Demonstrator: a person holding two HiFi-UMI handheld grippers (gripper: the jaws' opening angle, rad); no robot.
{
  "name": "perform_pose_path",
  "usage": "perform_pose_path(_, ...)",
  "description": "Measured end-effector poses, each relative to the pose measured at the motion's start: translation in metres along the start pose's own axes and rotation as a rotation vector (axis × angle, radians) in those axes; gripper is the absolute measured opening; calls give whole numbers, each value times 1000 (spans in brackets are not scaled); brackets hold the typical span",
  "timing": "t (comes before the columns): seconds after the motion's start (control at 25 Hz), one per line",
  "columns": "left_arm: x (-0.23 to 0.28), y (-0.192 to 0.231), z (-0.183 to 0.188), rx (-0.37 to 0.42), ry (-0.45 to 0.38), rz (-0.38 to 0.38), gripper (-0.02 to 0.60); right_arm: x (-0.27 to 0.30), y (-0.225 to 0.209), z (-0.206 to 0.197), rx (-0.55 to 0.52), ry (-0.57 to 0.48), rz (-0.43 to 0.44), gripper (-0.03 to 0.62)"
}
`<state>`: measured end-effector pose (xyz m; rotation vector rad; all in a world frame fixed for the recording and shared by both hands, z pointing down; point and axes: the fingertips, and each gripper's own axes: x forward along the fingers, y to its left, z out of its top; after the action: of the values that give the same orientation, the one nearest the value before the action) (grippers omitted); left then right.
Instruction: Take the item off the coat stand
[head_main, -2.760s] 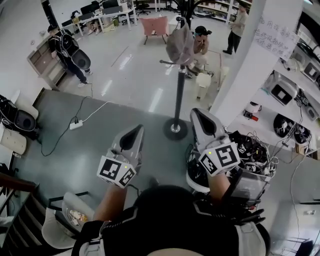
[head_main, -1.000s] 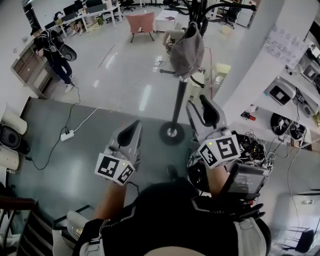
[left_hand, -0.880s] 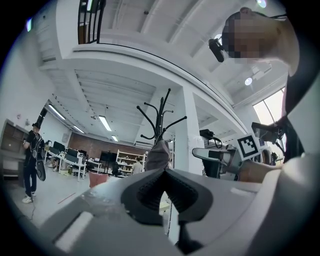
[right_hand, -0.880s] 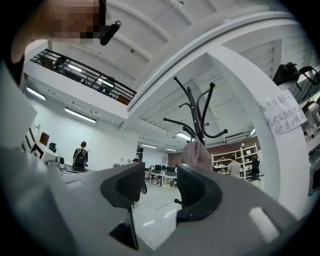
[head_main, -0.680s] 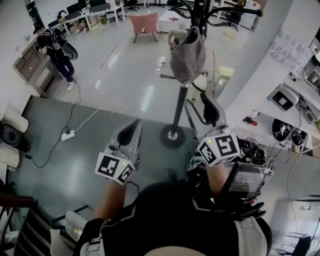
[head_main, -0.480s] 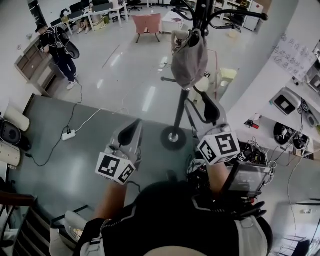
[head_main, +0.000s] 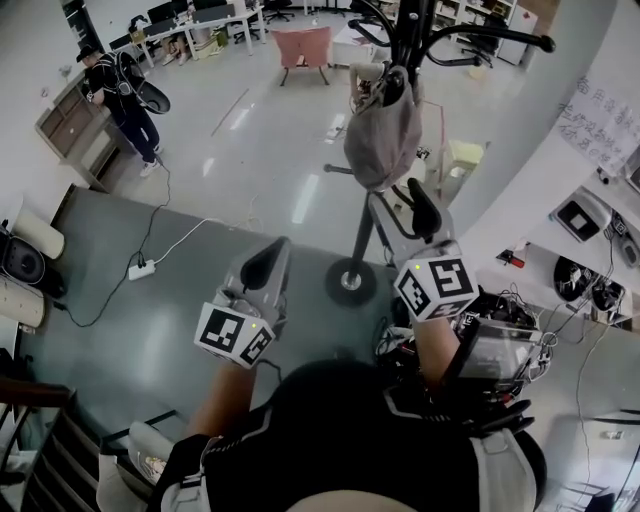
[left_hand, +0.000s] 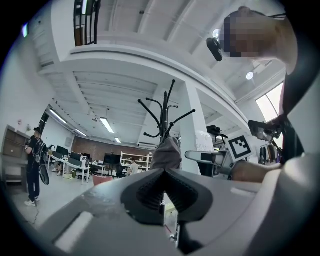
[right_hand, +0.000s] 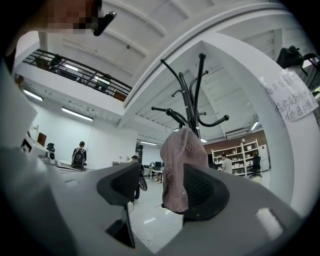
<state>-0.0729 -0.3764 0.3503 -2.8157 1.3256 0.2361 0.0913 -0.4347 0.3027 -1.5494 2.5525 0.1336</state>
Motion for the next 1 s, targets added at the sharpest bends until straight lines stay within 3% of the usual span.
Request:
perform_pose_path(0.76,23,25,-5,7,-4,67,20,57,-25,-25,-18,46,-6,288)
perform_pose_path(1.0,20,26,-9,5,8,80,20,65,-35,-26,-12,34,-26,231)
